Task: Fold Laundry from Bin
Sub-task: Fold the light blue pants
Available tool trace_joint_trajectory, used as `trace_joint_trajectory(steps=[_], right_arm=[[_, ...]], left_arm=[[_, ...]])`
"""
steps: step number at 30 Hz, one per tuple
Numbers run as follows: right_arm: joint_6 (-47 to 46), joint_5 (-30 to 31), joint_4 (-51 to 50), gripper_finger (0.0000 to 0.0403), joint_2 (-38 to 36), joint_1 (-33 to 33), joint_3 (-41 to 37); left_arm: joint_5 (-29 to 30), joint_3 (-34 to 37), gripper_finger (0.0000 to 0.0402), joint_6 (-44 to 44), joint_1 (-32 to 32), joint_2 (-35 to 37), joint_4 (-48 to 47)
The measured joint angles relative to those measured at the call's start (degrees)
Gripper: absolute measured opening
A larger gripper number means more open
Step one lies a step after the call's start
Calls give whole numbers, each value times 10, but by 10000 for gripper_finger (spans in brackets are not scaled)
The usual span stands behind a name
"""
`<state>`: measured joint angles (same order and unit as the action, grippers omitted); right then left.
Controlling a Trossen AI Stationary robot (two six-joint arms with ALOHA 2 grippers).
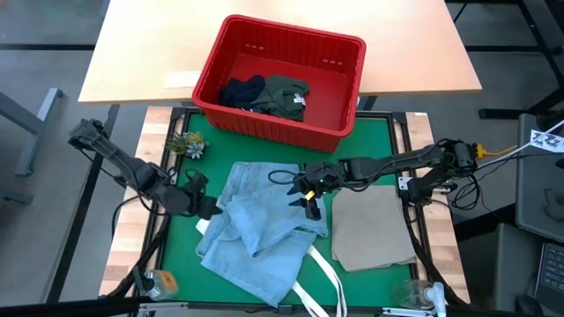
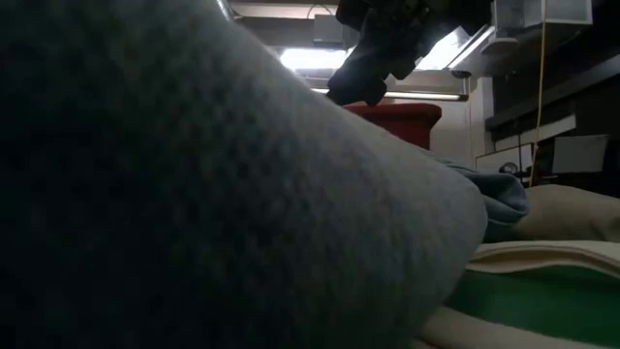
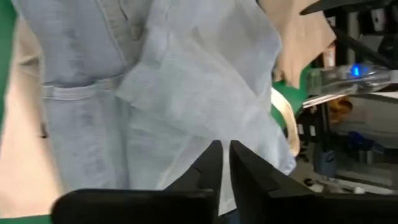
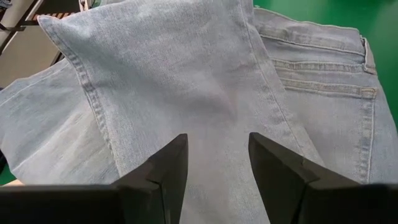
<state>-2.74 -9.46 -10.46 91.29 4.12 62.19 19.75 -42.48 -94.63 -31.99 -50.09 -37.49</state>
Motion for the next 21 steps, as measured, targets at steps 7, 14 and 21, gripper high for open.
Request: trace_joint_trajectory(steps=[7, 14, 21], right_arm=[[0, 0, 0, 172, 0, 0, 0], [0, 0, 0, 172, 0, 0, 0], [0, 0, 11, 172, 0, 0, 0]], left_arm=[[0, 0, 110, -92, 0, -21, -2], [-29, 1, 188, -173, 0, -83, 11], [-13, 1, 221, -222, 0, -129, 35]])
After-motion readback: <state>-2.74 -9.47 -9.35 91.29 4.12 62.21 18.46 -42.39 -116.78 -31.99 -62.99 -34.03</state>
